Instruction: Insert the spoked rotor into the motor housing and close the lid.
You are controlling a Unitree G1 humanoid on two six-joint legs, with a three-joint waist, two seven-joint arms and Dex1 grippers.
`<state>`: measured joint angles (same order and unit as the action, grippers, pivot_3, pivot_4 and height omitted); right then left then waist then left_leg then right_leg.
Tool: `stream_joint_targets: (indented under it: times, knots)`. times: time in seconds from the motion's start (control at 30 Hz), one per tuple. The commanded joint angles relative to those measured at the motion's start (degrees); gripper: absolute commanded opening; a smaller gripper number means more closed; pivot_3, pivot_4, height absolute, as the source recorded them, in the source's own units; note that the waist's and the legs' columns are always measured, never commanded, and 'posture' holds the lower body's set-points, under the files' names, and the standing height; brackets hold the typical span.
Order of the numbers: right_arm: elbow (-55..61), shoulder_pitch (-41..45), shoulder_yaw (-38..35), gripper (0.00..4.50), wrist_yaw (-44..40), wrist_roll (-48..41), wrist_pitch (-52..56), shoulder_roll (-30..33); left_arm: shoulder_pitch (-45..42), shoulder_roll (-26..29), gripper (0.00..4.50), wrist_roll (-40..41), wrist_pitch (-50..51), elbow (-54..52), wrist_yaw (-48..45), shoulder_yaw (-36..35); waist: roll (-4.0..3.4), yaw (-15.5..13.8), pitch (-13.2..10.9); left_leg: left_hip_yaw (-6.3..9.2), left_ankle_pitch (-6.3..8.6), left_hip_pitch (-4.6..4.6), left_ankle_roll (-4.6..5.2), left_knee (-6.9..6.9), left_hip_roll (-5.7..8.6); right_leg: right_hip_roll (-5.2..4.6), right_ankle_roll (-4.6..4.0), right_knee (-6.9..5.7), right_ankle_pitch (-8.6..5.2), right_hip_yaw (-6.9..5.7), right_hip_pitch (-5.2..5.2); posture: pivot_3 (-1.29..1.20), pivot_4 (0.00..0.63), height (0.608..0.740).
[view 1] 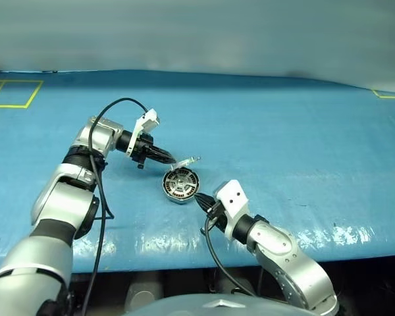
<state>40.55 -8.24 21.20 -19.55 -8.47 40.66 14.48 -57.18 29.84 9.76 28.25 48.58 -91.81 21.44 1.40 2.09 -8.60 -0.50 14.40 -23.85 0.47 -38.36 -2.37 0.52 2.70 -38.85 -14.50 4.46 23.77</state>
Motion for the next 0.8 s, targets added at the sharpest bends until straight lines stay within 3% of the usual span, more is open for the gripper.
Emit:
stream_joint_targets:
  times: [0.03,0.17,0.37,0.57,0.7,0.8]
  knots:
    - [0.4,0.3,0.2,0.0,0.2,-0.6,-1.7,-0.4,1.0,2.0,0.02,3.3,1.3,-5.8,-0.7,2.7,0.0,0.0,0.0,0.05,0.0,-0.01,0.0,-0.02,0.0,0.0,0.0,0.0,0.0,-0.01,0.0,0.0,0.15,0.74]
    - [0.0,0.5,0.0,0.0,0.6,-0.1,-1.9,-0.2,3.5,5.0,0.02,5.5,1.4,-11.9,-0.7,5.6,-0.01,0.0,0.0,0.1,0.0,-0.01,0.0,-0.09,0.0,0.0,0.0,-0.03,-0.01,-0.04,-0.03,0.0,0.15,0.74]
    - [1.7,0.2,-0.5,0.0,1.6,5.1,2.8,7.4,11.2,7.4,0.02,10.2,3.0,-27.7,3.4,-5.4,-0.05,-0.1,0.0,0.14,0.0,-0.06,0.0,-0.26,-0.06,-0.05,-0.04,-0.1,-0.03,-0.1,-0.03,0.0,0.15,0.74]
    - [3.2,3.5,-7.4,0.0,0.4,4.0,5.9,11.5,29.1,12.0,0.02,12.7,4.7,-53.3,13.5,-13.2,-0.2,0.2,0.0,0.1,0.0,0.08,-0.01,-0.32,-0.21,-0.04,-0.03,-0.18,-0.04,-0.02,-0.12,0.0,0.15,0.74]
    - [2.3,8.2,-9.7,0.0,-1.0,3.6,6.7,12.7,39.7,8.9,0.02,12.6,4.0,-64.2,25.9,-18.9,-0.22,-0.3,0.0,0.13,-0.04,0.11,-0.06,-0.39,-0.21,-0.01,0.15,-0.21,-0.1,-0.07,-0.18,0.0,0.15,0.74]
    - [0.6,12.6,-10.2,0.0,-2.0,3.4,6.7,13.2,48.5,3.2,0.02,12.9,1.6,-71.9,35.5,-22.2,-0.24,-0.7,0.0,0.11,-0.04,0.15,-0.05,-0.54,-0.22,-0.04,0.21,-0.19,-0.13,-0.05,-0.29,0.0,0.15,0.74]
